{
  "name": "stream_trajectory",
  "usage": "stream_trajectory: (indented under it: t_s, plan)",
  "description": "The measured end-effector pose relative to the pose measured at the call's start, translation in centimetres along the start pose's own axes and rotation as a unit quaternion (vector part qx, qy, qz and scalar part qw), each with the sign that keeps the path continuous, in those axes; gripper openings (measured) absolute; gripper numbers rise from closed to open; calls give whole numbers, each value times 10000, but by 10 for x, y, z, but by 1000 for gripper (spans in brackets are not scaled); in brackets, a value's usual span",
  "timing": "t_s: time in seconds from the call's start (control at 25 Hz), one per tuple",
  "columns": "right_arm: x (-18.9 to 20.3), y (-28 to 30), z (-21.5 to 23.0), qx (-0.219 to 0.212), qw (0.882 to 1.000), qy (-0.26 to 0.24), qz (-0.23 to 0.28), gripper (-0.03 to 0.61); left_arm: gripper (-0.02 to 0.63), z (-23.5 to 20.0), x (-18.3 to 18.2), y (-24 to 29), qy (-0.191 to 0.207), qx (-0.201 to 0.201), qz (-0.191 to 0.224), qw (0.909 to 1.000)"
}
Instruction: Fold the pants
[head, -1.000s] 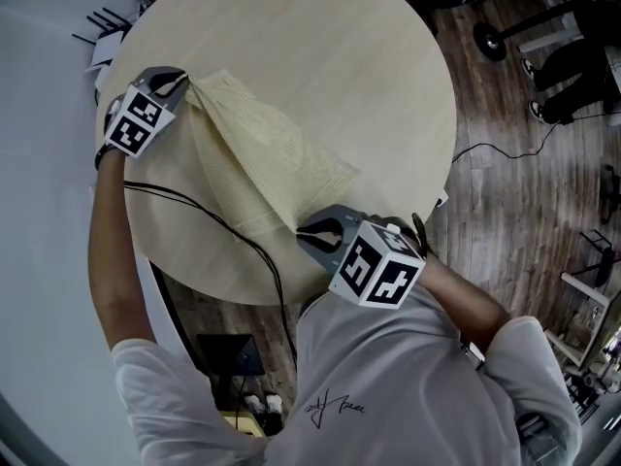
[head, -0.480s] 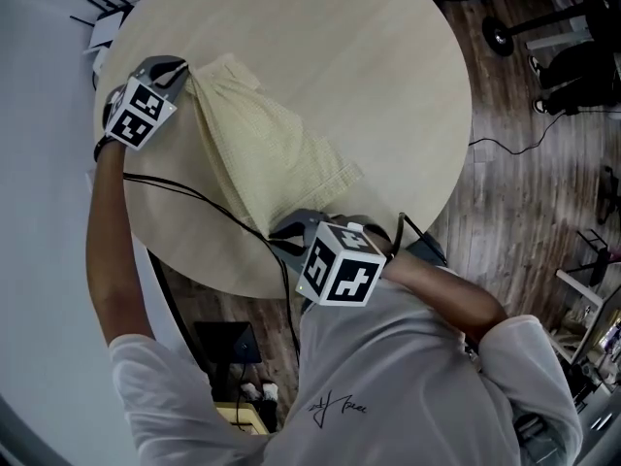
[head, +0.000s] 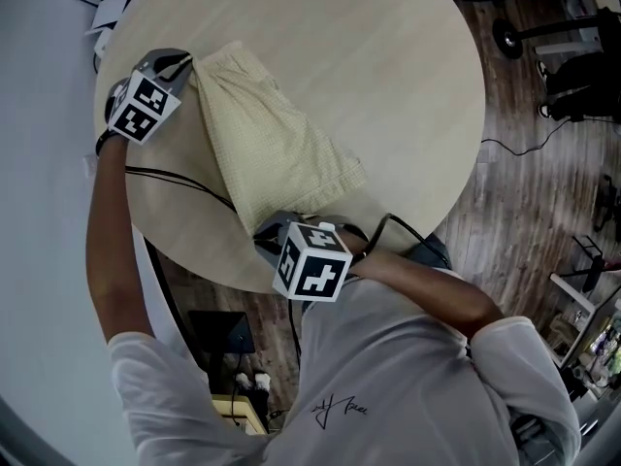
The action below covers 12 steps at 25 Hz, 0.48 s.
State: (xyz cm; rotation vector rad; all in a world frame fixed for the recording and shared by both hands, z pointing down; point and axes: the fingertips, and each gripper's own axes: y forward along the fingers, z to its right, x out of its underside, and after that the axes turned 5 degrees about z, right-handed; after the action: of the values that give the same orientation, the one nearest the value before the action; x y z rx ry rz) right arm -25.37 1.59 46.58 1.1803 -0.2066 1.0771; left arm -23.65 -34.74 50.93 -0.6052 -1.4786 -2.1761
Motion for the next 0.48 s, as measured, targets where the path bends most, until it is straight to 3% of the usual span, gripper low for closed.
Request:
stream_trajectory:
  t_s: [0.48]
  plan:
    - [-5,36,5,-123,9998,52,-148,12,89,-1,18,15,101,-145,7,9998]
